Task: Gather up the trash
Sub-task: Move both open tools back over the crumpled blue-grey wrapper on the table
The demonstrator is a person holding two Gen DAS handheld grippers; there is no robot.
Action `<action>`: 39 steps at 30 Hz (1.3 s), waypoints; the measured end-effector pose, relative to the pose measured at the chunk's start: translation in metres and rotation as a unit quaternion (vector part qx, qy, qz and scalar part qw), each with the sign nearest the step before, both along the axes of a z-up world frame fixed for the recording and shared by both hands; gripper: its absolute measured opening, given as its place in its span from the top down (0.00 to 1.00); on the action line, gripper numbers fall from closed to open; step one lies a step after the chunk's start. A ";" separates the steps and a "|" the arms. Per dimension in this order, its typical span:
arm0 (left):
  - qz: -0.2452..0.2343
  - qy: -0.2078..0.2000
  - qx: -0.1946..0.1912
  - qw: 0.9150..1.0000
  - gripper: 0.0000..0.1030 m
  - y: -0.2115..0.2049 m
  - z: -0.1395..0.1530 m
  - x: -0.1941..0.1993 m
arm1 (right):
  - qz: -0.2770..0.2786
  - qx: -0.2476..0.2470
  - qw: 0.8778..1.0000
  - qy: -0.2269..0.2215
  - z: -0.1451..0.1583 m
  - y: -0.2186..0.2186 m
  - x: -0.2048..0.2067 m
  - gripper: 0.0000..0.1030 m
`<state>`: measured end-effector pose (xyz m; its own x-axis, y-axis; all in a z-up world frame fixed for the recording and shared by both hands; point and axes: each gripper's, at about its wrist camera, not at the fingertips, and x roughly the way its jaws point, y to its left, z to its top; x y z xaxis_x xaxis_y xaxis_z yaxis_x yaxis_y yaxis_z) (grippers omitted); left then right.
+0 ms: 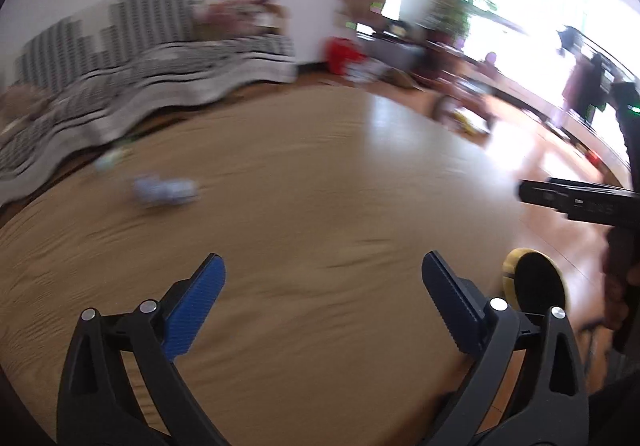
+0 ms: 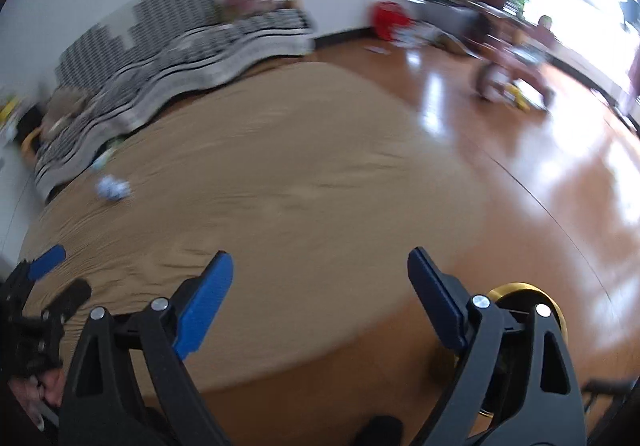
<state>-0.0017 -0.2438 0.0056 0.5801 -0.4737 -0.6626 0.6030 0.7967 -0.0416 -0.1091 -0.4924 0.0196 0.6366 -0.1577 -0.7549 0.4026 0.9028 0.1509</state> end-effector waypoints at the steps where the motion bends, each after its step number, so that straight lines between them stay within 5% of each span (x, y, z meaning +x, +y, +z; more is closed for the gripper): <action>1: 0.026 0.002 0.003 1.000 0.07 0.021 -0.003 0.010 | 0.018 -0.002 1.000 -0.003 0.001 0.017 0.015 0.16; 4: 0.092 0.021 0.012 0.995 0.07 0.083 -0.008 0.038 | 0.078 -0.009 0.997 -0.007 0.004 0.078 0.059 0.15; 10: 0.149 0.014 0.022 0.988 0.07 0.163 -0.006 0.052 | 0.177 -0.023 0.984 -0.006 -0.004 0.185 0.118 0.13; 16: 0.183 0.057 0.020 0.981 0.07 0.207 -0.024 0.065 | 0.214 -0.024 0.976 0.018 -0.026 0.238 0.154 0.12; 27: 0.225 0.122 0.025 0.966 0.07 0.226 -0.067 0.124 | 0.193 -0.025 0.980 0.042 -0.066 0.233 0.207 0.11; 34: 0.227 0.092 0.073 0.967 0.06 0.203 -0.074 0.151 | 0.188 -0.038 0.980 0.046 -0.087 0.230 0.248 0.08; 39: 0.224 0.091 0.073 0.968 0.06 0.198 -0.076 0.179 | 0.198 -0.030 0.979 0.043 -0.088 0.230 0.282 0.06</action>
